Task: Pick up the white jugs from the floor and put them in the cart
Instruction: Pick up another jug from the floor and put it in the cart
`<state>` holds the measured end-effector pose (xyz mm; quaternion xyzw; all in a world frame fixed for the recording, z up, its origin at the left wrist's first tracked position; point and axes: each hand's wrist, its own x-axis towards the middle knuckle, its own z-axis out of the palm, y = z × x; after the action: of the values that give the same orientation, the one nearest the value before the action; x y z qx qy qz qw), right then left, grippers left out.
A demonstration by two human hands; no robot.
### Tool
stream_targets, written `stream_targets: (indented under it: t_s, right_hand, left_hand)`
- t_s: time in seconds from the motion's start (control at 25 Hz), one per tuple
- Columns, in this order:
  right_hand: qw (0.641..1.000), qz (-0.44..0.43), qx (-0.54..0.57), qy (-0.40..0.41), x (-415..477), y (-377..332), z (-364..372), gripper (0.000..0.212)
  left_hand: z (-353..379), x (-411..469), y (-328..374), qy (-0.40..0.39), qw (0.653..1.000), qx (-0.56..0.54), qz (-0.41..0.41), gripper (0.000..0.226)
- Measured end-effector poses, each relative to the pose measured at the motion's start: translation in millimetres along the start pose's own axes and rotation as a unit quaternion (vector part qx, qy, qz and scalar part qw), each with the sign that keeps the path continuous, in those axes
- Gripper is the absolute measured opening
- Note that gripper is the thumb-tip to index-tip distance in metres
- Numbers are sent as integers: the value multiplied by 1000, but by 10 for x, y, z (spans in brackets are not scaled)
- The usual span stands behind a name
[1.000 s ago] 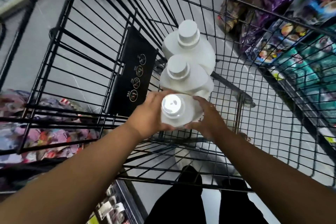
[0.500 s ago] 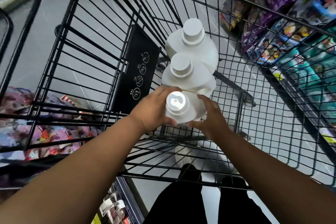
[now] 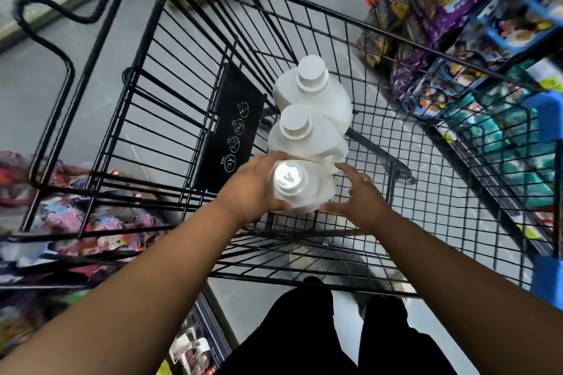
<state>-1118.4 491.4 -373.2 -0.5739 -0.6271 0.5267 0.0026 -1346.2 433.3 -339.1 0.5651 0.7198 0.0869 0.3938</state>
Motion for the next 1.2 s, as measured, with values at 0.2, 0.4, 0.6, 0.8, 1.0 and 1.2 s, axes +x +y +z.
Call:
stream_targets:
  t_s: [0.2,0.4,0.6,0.8,1.0,1.2]
  right_hand:
    - [999,-16,20,33,-458,-113,-359,97]
    - [992,-52,21,109,-1202,-46,-1008,95]
    - [972,-65,57,220,-2204,527,-1795,91]
    - [948,-48,102,296,-3473,1496,-2460,93]
    - [900,-12,131,416,-4800,2635,-2986,88]
    - [807,73,219,544,-6129,3734,-3202,86]
  left_hand:
    - [-171,-390,419,52,997,-47,15,109]
    - [-233,-653,1139,100,989,-49,99,99]
    - [220,-894,2272,86,980,-55,174,89]
    - [1128,-1283,3691,29,961,-66,266,79]
    - [2247,-1700,5162,-68,926,-25,370,79]
    - [3430,-2249,6524,-197,864,19,464,71]
